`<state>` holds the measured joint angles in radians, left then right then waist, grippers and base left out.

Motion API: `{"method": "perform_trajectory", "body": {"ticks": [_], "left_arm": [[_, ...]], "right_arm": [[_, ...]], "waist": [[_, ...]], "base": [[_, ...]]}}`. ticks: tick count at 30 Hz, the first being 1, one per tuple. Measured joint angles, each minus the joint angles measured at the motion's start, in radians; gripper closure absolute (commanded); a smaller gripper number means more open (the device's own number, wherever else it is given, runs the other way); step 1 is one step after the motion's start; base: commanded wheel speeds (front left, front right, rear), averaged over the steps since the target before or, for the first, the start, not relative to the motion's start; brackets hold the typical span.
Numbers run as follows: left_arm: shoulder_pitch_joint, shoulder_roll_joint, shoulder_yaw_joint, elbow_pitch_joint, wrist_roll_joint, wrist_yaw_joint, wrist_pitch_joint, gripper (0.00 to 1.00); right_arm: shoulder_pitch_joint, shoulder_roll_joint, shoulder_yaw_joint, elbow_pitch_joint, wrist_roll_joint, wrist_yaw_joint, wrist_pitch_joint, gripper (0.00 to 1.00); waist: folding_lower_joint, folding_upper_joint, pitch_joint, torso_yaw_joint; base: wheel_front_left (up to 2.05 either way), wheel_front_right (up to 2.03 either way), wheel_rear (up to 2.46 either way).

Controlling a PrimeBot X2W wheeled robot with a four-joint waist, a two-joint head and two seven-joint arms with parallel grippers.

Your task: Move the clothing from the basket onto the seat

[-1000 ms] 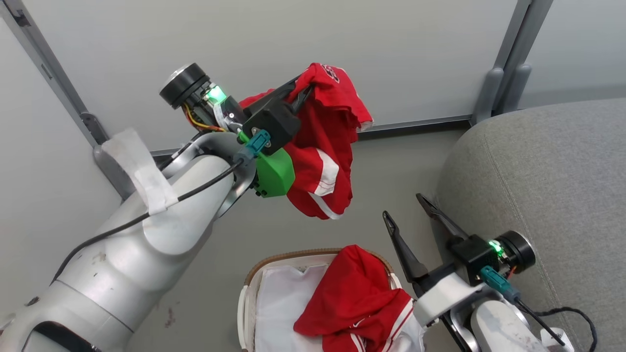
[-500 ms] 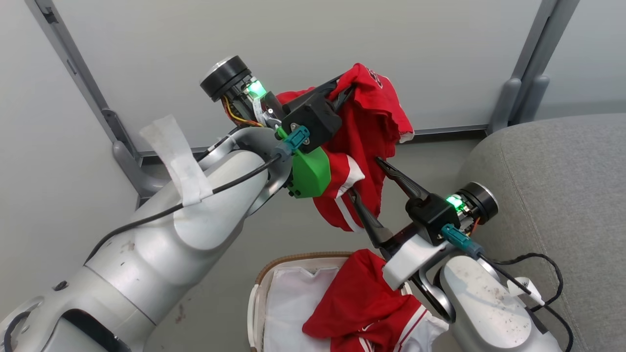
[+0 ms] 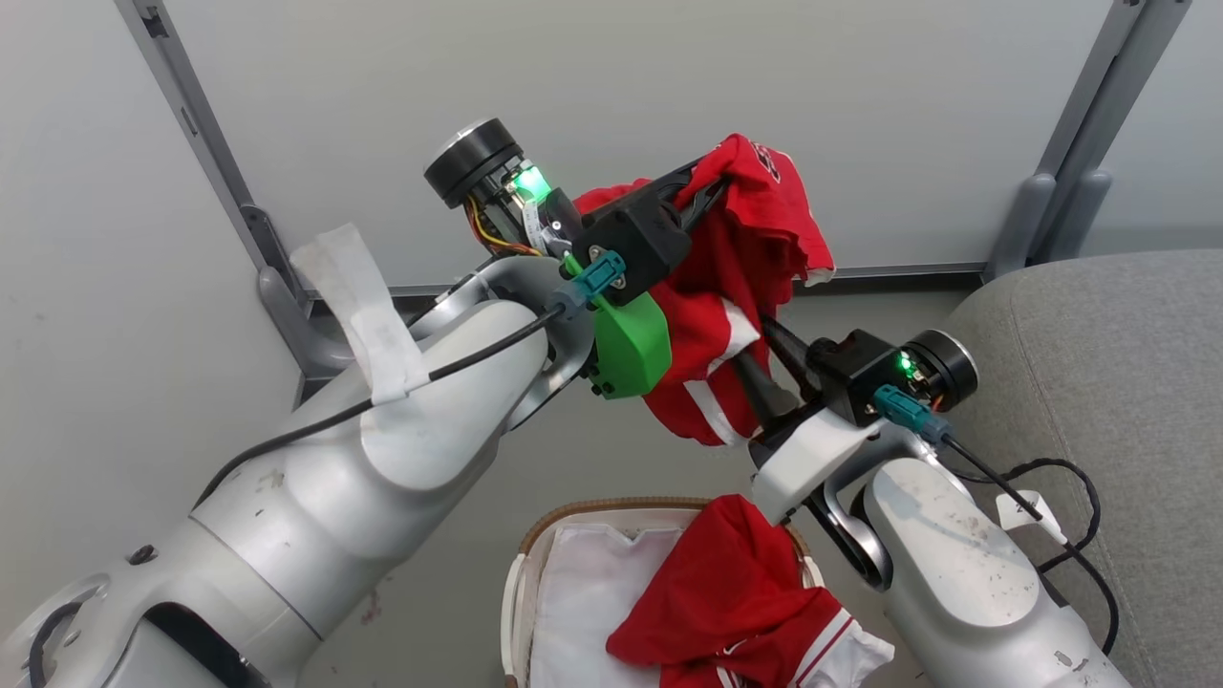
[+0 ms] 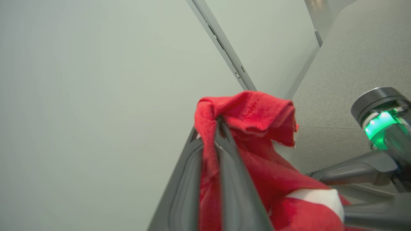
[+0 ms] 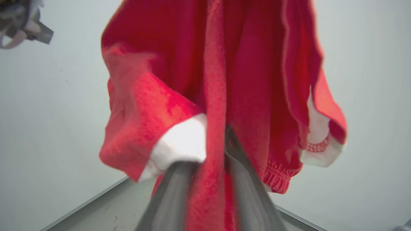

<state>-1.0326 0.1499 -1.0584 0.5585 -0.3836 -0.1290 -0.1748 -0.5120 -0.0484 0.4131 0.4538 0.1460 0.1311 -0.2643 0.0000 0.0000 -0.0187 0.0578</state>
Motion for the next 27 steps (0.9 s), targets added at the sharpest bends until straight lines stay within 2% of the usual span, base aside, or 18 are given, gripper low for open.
{"method": "perform_trajectory", "body": {"ticks": [9,10,11,13,22,27], "left_arm": [[0.052,0.007,0.016,0.019,-0.054,0.003,-0.021,1.00],[0.060,0.007,0.021,0.021,-0.061,0.004,-0.026,0.91],[0.071,0.007,0.025,0.023,-0.068,0.006,-0.031,0.71],[0.095,0.007,0.030,0.026,-0.088,0.006,-0.044,0.00],[0.249,0.001,0.066,0.021,-0.113,0.016,-0.086,0.00],[0.382,-0.022,0.155,-0.037,-0.113,0.020,-0.088,0.00]], "right_arm": [[0.008,0.000,-0.031,-0.001,0.000,0.000,0.000,1.00],[0.010,0.000,-0.035,-0.004,-0.001,0.000,0.000,1.00],[0.011,0.000,-0.041,-0.007,-0.001,0.000,0.000,1.00],[0.016,0.000,-0.055,-0.012,-0.005,0.000,0.000,1.00],[0.047,0.000,-0.163,-0.033,-0.026,0.000,0.000,1.00],[0.077,0.000,-0.216,-0.054,-0.041,0.000,0.000,1.00]], "waist": [[0.0000,0.0000,-0.002,-0.011],[0.0000,0.0000,-0.001,-0.013],[0.0000,0.0000,-0.001,-0.015],[0.0000,0.0000,0.001,-0.019],[0.0000,0.0000,0.010,-0.024],[0.0000,0.0000,0.019,-0.022]], "base": [[0.00,0.00,0.00],[0.00,0.00,0.00],[0.00,0.00,0.00],[0.00,0.00,0.00],[0.00,0.00,0.00],[0.00,0.00,0.00]]}}
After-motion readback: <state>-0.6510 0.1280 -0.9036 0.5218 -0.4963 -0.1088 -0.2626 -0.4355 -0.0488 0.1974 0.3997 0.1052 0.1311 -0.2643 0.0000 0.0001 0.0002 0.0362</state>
